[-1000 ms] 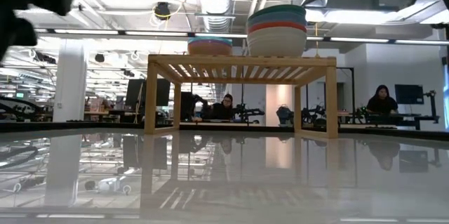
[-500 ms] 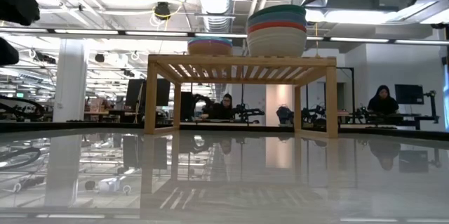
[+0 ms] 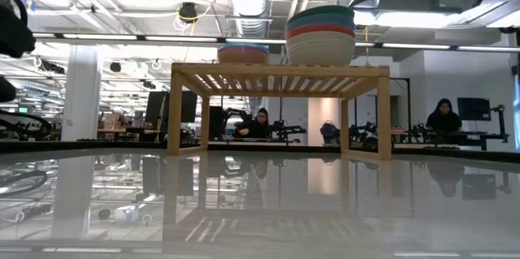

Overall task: Place and stack bowls onto a shelf
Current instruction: Stack the small green bowl on the stack small bowls on the shelf

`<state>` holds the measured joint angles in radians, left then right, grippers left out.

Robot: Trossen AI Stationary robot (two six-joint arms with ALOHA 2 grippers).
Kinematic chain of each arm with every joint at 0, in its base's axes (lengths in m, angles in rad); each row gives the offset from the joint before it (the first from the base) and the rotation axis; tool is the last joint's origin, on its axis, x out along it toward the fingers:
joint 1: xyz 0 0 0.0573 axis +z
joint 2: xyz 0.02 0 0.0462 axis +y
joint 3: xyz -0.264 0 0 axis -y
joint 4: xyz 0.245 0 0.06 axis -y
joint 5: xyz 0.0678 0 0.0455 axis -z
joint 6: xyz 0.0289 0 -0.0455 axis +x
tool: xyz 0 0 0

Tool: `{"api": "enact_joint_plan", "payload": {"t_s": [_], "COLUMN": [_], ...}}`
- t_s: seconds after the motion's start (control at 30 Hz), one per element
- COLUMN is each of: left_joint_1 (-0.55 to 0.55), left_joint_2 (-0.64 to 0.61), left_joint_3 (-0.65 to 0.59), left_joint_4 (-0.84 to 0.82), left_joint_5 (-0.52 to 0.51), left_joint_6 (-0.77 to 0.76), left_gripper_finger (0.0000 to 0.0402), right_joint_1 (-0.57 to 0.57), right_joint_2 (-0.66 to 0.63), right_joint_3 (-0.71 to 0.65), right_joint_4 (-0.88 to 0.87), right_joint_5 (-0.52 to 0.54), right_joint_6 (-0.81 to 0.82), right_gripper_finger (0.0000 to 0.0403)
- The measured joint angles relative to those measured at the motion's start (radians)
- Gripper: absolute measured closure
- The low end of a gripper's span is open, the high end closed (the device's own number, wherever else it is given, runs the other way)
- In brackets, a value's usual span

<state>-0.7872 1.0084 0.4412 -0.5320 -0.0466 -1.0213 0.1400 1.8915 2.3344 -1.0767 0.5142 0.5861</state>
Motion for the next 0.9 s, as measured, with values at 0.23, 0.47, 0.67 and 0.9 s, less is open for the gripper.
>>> {"api": "enact_joint_plan", "payload": {"t_s": [0.23, 0.47, 0.67, 0.9], "left_joint_1": [0.003, 0.100, 0.324, 0.744], "left_joint_2": [0.000, -0.016, -0.077, -0.063], "left_joint_3": [-0.001, 0.078, 0.288, 0.581], "left_joint_4": [0.002, -0.058, -0.213, -0.172], "left_joint_5": [0.017, 0.003, -0.109, -0.223], "left_joint_6": [-0.017, 0.022, 0.327, 0.672], "left_gripper_finger": [0.0385, 0.0401, 0.0401, 0.0401], "right_joint_1": [0.003, -0.036, -0.098, -0.186], "right_joint_2": [-0.027, -0.104, -0.189, -0.243], "right_joint_3": [0.002, 0.002, 0.002, 0.002], "right_joint_4": [-0.026, -0.095, -0.171, -0.248], "right_joint_5": [0.072, 0.103, 0.116, 0.120], "right_joint_6": [0.001, -0.004, -0.020, -0.086], "right_gripper_finger": [0.0188, 0.0188, 0.0189, 0.0189]}}
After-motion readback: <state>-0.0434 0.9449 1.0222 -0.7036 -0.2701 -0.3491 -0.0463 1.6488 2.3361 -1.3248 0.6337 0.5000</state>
